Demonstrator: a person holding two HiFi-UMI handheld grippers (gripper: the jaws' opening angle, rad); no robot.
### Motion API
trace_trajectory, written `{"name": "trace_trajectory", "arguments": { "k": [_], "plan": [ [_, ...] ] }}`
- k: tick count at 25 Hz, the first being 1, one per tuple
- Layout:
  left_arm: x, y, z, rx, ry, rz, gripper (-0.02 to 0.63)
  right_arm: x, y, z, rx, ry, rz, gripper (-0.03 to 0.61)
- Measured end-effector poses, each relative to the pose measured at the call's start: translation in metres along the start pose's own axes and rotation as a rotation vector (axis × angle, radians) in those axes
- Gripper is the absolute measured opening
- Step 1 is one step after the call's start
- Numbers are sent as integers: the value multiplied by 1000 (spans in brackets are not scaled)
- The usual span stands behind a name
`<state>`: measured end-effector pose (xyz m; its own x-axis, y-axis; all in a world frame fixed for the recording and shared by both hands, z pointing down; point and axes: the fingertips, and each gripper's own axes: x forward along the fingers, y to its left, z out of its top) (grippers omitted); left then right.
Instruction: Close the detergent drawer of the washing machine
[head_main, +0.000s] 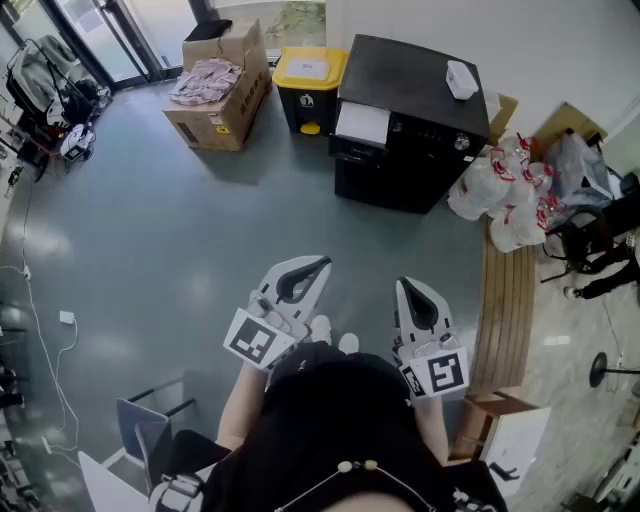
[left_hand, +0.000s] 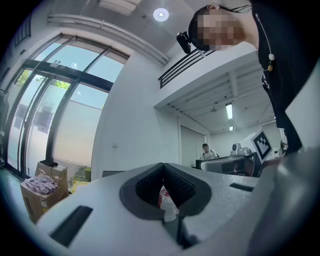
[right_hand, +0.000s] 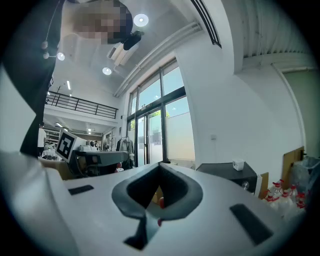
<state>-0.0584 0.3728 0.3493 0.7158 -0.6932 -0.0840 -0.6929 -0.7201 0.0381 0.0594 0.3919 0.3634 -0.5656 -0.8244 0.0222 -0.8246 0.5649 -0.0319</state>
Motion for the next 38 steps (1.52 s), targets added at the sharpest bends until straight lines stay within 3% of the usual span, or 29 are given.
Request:
{"name": "trace_trajectory", "arguments": {
  "k": [19,27,32,38],
  "plan": [
    [-3,9,4,-36,-45,7,5,9,7,-1,39,-12,34,5],
    [6,21,-5,-41,-29,-25,5,23,6,-11,62,1,30,5],
    [10,32,-14,8,11,-37,5,36,4,-19,81,3,20,5],
    [2,43,-22,-14,23,-60,5,54,13,-25,107,2,21,5]
  ]
}}
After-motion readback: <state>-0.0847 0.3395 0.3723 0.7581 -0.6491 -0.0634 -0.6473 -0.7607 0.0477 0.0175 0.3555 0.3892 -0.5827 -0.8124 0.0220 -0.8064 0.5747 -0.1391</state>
